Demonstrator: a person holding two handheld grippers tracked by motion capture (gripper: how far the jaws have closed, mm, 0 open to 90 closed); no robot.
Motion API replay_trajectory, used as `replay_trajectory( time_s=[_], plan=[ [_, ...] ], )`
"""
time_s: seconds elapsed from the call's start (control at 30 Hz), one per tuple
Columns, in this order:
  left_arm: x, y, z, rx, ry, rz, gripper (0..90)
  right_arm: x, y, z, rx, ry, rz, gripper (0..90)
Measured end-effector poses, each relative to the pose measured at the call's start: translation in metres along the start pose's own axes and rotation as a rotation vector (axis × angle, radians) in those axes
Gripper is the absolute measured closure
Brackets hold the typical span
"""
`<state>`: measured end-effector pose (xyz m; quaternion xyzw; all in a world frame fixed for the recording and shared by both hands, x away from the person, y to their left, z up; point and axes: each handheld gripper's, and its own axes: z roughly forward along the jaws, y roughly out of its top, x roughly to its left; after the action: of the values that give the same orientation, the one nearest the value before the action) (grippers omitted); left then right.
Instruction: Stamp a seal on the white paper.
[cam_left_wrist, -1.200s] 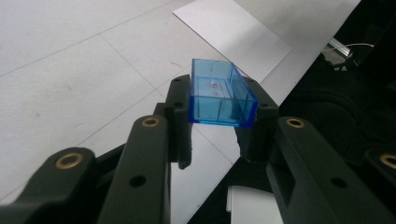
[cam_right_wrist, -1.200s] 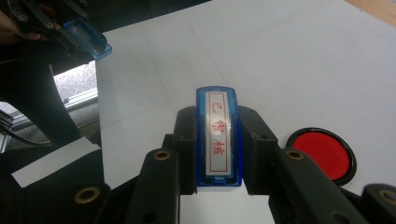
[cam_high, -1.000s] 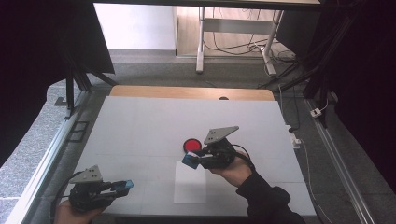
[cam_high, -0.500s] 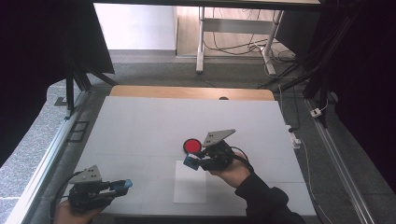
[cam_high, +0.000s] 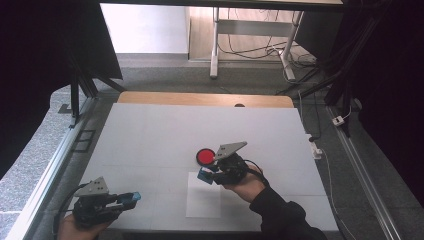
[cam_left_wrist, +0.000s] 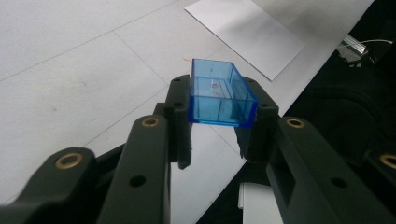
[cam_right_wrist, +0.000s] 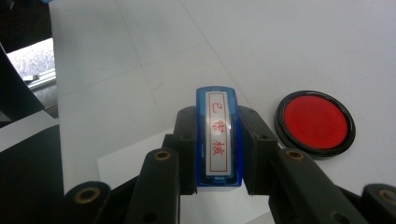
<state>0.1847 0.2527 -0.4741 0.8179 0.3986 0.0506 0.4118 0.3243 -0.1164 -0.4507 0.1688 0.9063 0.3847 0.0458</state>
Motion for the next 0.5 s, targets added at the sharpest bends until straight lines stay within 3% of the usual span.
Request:
replay_trajectory(
  time_s=[0.5],
  plan=[
    [0.001,-0.001,0.000,0.000,0.008,-0.008,68.1,0.001,-0.006,0.013,0.038,-0.004,-0.008,70.8]
  ],
)
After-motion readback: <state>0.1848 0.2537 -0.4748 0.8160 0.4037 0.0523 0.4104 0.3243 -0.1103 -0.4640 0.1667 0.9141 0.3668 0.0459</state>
